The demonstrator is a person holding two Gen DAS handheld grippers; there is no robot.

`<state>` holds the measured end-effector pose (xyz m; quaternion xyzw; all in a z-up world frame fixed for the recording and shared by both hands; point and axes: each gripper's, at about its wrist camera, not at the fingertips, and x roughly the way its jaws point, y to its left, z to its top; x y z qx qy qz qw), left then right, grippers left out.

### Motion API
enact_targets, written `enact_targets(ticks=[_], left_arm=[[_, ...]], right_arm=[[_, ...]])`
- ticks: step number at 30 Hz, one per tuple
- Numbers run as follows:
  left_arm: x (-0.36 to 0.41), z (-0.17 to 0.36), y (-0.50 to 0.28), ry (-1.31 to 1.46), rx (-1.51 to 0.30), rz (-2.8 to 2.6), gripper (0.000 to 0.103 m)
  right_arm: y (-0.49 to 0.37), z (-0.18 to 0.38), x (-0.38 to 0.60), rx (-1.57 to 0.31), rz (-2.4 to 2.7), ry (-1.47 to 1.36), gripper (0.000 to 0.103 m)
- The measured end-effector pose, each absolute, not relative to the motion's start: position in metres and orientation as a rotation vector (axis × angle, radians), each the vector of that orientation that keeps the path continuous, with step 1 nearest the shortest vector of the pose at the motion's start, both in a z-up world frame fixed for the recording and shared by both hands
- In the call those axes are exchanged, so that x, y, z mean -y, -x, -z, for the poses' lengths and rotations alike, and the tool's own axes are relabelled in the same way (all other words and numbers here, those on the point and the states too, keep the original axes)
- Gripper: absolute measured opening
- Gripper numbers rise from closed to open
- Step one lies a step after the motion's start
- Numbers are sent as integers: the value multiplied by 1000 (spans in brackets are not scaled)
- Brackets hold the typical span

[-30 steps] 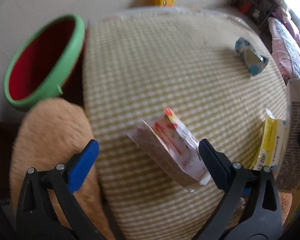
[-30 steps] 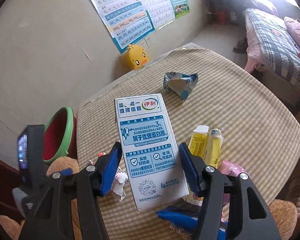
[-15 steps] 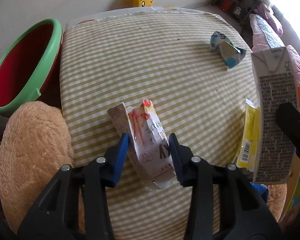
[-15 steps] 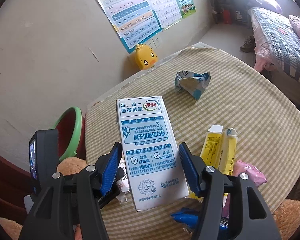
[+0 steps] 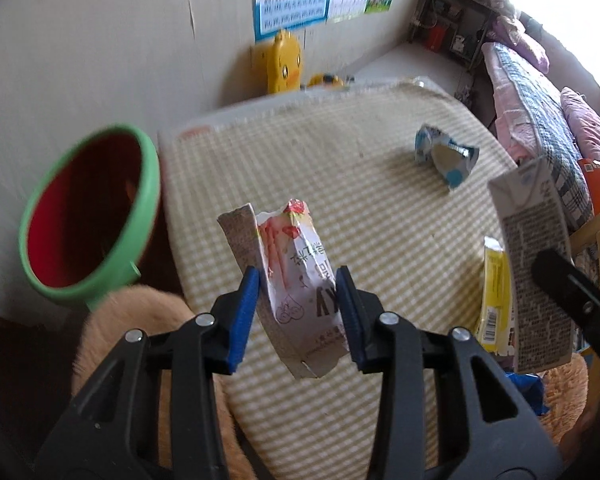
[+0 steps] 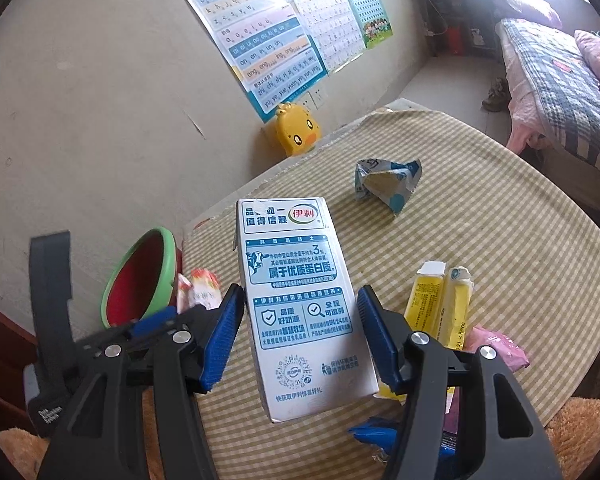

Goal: Collect trash
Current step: 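Carry the pink-printed wrapper with the left tool while the right tool carries the carton to the bucket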

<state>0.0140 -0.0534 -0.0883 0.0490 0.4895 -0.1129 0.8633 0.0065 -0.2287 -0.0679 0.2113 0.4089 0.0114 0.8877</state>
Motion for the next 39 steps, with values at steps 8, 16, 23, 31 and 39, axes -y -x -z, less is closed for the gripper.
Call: enact_targets(ticks=[8, 16, 23, 31, 39], left_arm=[[44, 63, -16, -121, -942, 236, 38], [22, 48, -22, -116, -887, 201, 38], [3, 44, -29, -98, -866, 176, 38], [-12, 45, -28, -74, -879, 192, 38], [-18, 49, -30, -69, -885, 184, 38]], right_arm=[[-7, 54, 213, -832, -52, -410, 57], [-17, 43, 194, -833, -72, -367, 50], [-28, 40, 180, -847, -95, -312, 47], [-23, 82, 194, -1022, -91, -300, 53], [-3, 131, 160, -1183, -131, -196, 59]])
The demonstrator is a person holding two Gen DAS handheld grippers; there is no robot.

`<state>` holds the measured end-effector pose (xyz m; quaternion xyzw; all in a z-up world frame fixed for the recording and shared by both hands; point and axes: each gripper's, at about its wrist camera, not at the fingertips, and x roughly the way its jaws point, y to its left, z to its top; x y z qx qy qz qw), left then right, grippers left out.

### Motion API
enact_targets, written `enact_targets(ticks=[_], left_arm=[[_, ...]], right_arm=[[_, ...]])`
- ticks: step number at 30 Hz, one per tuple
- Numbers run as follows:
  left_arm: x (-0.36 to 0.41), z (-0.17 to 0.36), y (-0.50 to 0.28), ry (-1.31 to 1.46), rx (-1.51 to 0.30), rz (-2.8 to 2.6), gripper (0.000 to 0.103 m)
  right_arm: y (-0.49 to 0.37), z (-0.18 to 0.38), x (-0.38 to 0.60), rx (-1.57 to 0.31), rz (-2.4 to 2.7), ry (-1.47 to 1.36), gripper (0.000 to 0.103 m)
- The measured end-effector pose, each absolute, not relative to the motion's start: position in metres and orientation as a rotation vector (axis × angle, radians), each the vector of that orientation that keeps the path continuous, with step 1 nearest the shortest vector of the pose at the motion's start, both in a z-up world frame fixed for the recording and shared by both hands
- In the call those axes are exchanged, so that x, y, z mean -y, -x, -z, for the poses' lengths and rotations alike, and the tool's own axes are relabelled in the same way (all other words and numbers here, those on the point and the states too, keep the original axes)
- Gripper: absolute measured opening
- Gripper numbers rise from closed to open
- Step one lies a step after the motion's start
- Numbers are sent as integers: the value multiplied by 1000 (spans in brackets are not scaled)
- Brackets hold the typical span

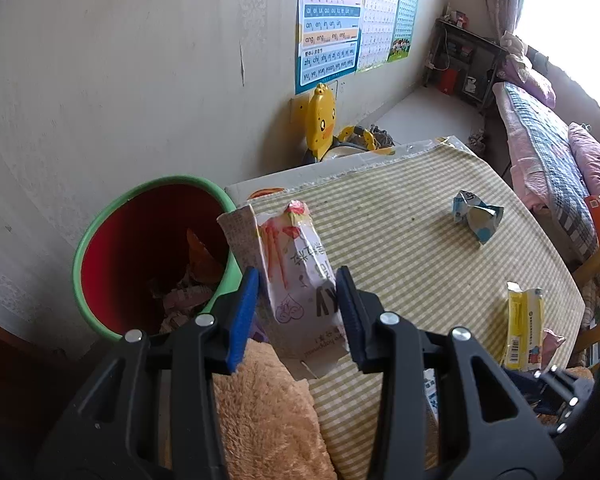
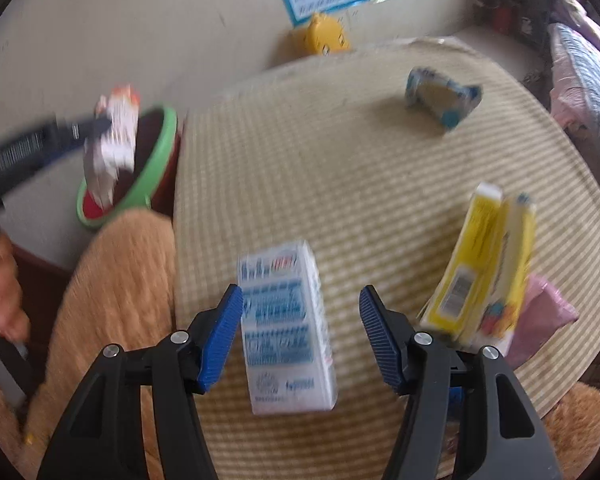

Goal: Collect trash
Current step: 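Carry the pink-printed wrapper with the left tool while the right tool carries the carton to the bucket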

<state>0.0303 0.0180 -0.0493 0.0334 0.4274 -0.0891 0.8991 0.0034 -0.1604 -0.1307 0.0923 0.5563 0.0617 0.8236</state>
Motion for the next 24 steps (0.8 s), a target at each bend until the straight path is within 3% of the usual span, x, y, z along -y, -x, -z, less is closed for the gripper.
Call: enact_targets(ticks=[9, 11, 24], left_arm=[[-24, 51, -31, -59, -882, 169, 38], [-24, 50, -31, -58, -881, 169, 38], [-29, 51, -32, -58, -878, 171, 38]], right_arm=[[7, 154, 139, -1253, -133, -88, 59], [6, 155, 141, -1258, -136, -100, 52], [2, 139, 144, -1179, -120, -124, 51]])
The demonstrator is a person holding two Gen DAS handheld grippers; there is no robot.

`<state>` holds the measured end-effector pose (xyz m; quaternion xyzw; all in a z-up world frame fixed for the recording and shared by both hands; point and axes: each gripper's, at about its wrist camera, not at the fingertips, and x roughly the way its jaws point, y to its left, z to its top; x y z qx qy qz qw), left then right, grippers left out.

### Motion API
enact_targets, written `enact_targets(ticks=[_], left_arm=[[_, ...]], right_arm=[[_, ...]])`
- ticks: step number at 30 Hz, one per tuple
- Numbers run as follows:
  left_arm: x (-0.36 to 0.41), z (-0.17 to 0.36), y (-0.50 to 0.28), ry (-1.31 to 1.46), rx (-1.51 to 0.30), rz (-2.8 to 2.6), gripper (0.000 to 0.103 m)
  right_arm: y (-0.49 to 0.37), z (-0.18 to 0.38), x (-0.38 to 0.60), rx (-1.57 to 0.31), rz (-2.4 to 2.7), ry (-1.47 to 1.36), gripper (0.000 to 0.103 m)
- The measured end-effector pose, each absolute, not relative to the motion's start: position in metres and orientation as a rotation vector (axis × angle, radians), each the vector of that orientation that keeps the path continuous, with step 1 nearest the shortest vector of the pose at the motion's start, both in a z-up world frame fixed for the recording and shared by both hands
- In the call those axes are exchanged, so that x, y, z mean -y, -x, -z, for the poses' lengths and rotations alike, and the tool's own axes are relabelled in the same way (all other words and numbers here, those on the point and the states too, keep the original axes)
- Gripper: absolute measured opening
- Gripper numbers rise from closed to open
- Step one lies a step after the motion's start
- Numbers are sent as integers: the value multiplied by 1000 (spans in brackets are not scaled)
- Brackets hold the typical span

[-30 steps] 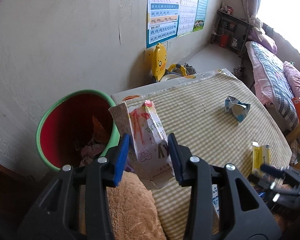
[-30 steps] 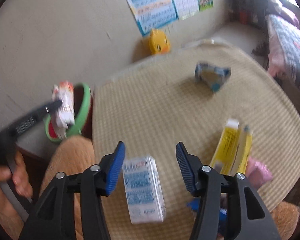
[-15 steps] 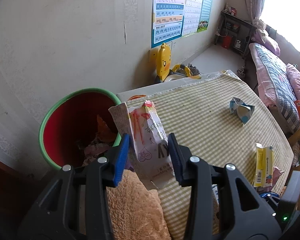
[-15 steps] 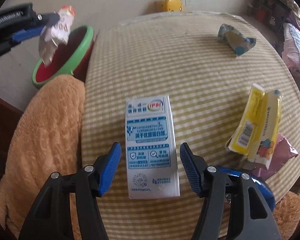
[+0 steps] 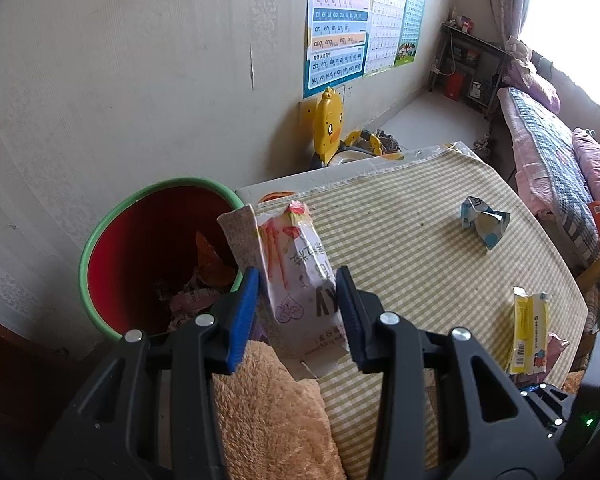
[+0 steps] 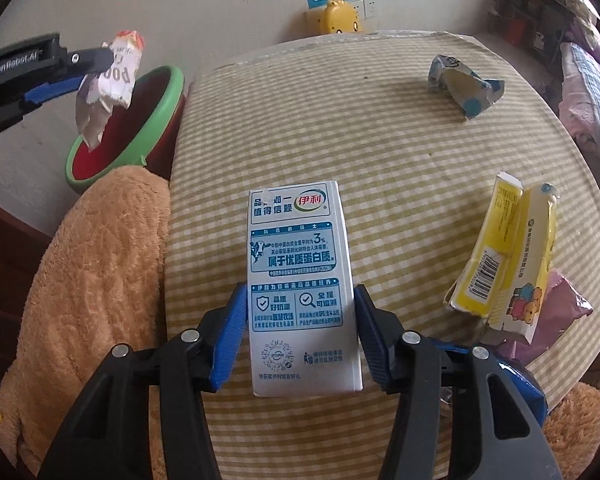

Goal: Collect trash
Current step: 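Carry the pink-printed wrapper with the left tool while the right tool carries the carton to the bucket, then open the left tool over the bucket while the right tool drops the milk carton in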

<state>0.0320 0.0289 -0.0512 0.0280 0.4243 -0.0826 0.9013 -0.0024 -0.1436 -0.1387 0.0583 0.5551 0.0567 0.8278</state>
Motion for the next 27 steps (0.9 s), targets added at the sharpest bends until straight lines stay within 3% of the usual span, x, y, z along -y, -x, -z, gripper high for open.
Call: enact_targets(ticks=[13, 27], left_arm=[[-49, 53, -42, -26, -884, 146, 38], [-164, 73, -85, 84, -916, -78, 38]], right_arm=[[-19, 103, 143, -1056, -116, -158, 51], [-121, 54, 34, -929, -406, -162, 51]])
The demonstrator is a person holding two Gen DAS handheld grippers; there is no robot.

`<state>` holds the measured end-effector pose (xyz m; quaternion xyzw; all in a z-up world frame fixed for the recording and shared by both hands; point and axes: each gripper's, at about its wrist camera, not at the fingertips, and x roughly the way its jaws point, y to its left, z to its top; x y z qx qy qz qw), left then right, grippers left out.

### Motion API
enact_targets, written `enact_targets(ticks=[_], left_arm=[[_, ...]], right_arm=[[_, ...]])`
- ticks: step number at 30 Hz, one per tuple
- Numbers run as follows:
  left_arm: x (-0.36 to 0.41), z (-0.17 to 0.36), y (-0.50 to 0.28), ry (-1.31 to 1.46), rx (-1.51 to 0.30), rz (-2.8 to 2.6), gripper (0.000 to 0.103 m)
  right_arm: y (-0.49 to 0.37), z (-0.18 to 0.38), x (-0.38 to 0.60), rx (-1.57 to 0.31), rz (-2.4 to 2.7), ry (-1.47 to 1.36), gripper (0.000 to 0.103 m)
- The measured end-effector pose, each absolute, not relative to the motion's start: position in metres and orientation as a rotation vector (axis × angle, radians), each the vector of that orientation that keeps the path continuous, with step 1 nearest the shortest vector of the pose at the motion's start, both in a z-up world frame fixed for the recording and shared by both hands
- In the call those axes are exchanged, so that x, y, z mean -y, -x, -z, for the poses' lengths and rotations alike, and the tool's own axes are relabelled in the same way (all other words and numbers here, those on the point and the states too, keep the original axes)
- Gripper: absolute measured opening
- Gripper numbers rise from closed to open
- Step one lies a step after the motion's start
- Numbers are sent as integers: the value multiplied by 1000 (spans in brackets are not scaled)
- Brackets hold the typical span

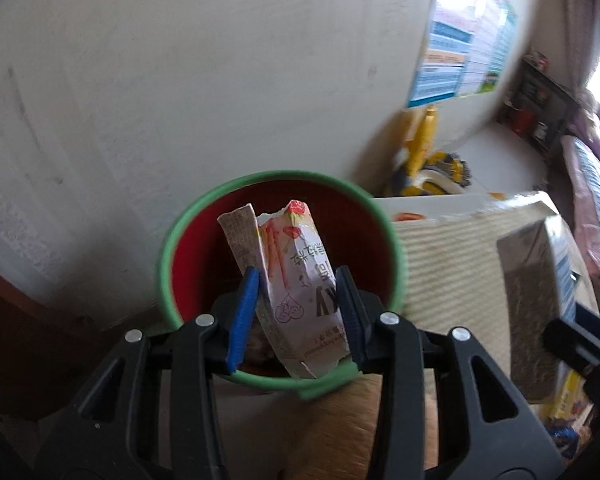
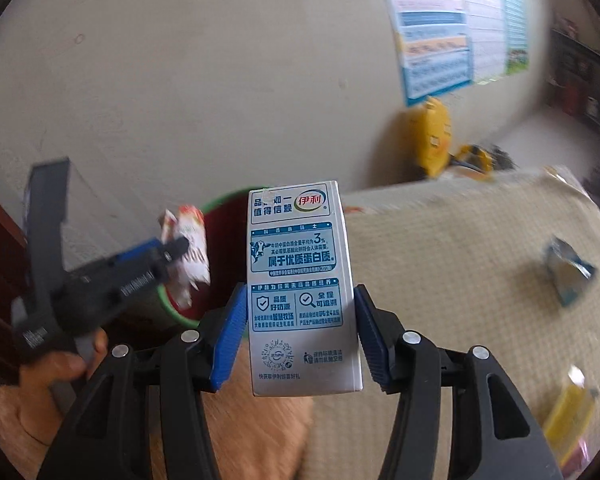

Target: Collect trash

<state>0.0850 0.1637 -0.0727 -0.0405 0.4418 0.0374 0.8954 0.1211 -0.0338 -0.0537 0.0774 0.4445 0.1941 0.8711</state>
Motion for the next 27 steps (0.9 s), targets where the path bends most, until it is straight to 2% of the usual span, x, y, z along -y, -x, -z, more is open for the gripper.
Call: enact_targets(ticks=[8, 11, 12, 13, 15, 16, 18, 20, 22, 27], left_arm=[[-209, 102, -114, 108, -971, -149, 38], [-212, 108, -123, 94, -978, -146, 40], [-212, 110, -125, 86, -978, -146, 48], [-211, 112, -127, 78, -981, -144, 53], [-210, 113, -128, 72, -978, -138, 72], [-209, 114, -129, 65, -977, -141, 75], [-204, 117, -129, 50, -981, -128, 77], [-198, 122, -126, 30, -1001, -105, 77], [-184, 124, -120, 2, -1017, -63, 77], [-140, 119, -97, -83, -1027, 11, 81]], right_arm=[[-173, 74, -14, -960, -454, -148, 52], [-188, 81, -24, -957, -451, -148, 56], [-192, 83, -26, -950, -448, -142, 67], [-195, 83, -27, -933, -443, -135, 72], [-194, 80, -26, -894, -439, -127, 72], [-190, 75, -23, -842, -452, -136, 72], [-173, 63, -15, -726, -506, -175, 73], [-155, 46, -7, -598, -581, -211, 82], [-137, 28, -3, -490, -693, -235, 84], [-115, -2, -16, -389, -921, -184, 85]])
